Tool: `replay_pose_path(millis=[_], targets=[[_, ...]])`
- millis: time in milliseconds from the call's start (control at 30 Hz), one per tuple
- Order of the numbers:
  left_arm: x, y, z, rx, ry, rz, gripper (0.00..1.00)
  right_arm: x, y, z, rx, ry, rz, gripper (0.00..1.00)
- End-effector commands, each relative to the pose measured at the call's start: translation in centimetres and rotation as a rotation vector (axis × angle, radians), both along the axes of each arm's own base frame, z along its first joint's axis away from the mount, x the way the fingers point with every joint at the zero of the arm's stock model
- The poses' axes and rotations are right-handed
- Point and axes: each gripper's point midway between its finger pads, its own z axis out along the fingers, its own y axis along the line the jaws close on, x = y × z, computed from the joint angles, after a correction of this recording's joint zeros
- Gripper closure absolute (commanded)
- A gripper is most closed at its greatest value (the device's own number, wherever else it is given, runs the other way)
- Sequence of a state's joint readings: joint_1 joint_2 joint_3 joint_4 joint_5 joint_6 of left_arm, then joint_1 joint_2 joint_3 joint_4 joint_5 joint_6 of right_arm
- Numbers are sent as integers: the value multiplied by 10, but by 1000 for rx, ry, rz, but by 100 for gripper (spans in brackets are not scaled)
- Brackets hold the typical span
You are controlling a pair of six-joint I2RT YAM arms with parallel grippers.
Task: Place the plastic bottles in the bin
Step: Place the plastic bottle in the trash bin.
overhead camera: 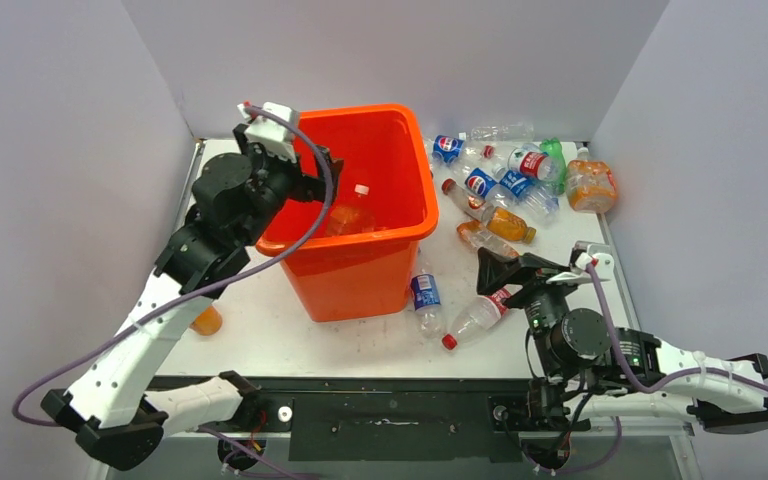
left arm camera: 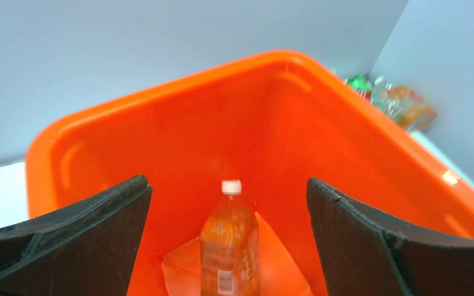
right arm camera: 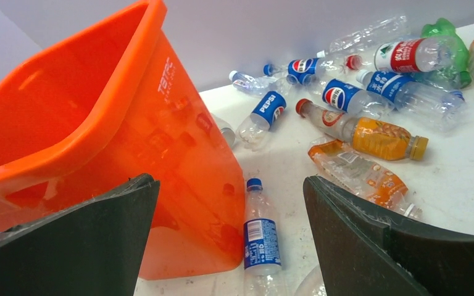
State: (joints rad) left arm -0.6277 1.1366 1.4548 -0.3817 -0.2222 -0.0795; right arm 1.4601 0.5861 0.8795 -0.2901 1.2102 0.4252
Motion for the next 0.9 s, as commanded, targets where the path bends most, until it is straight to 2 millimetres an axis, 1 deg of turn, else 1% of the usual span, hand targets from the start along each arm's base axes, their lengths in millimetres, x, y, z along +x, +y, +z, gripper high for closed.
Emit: replay_pose_path(millis=[0,33,100,233,267,367,433,467,533,633,700,767,800,833,867], targets=[[-30,28,78,-216,-205,37,4,0,-21,-4,27,40,-67,10],[-37,34,83,-234,-227,43,4,0,-22,-7,13,47,-80,10],[-47,46,84,-251,-268,58,4,0,-22,-14,-9,60,-94,10],[-64,70,79,-287,-355,113,4,0,-12,-26,-57,76,-84,10],[-71,77,83,-310,-389,121,4,1,-9,-29,-66,80,-87,10],[-77,82,82,-329,-432,122,4,4,-3,-33,-99,92,-94,10],[-79,82,82,-333,-447,115,4,10,8,-36,-146,111,-68,10],[-79,81,82,-334,-453,113,4,15,13,-38,-166,124,-61,10],[-79,80,83,-336,-462,109,4,32,13,-48,-204,176,-93,10],[-77,79,81,-331,-459,110,4,68,-4,-65,-184,254,-129,10],[-76,80,79,-324,-454,116,4,97,-26,-79,-124,306,-148,10],[-75,80,76,-311,-454,122,4,123,-51,-103,-45,389,-161,10],[-74,81,75,-304,-459,128,4,133,-63,-120,6,438,-163,10],[-72,82,73,-290,-463,138,4,141,-79,-135,82,478,-196,10],[-71,84,71,-286,-465,148,4,145,-82,-149,119,507,-206,10]])
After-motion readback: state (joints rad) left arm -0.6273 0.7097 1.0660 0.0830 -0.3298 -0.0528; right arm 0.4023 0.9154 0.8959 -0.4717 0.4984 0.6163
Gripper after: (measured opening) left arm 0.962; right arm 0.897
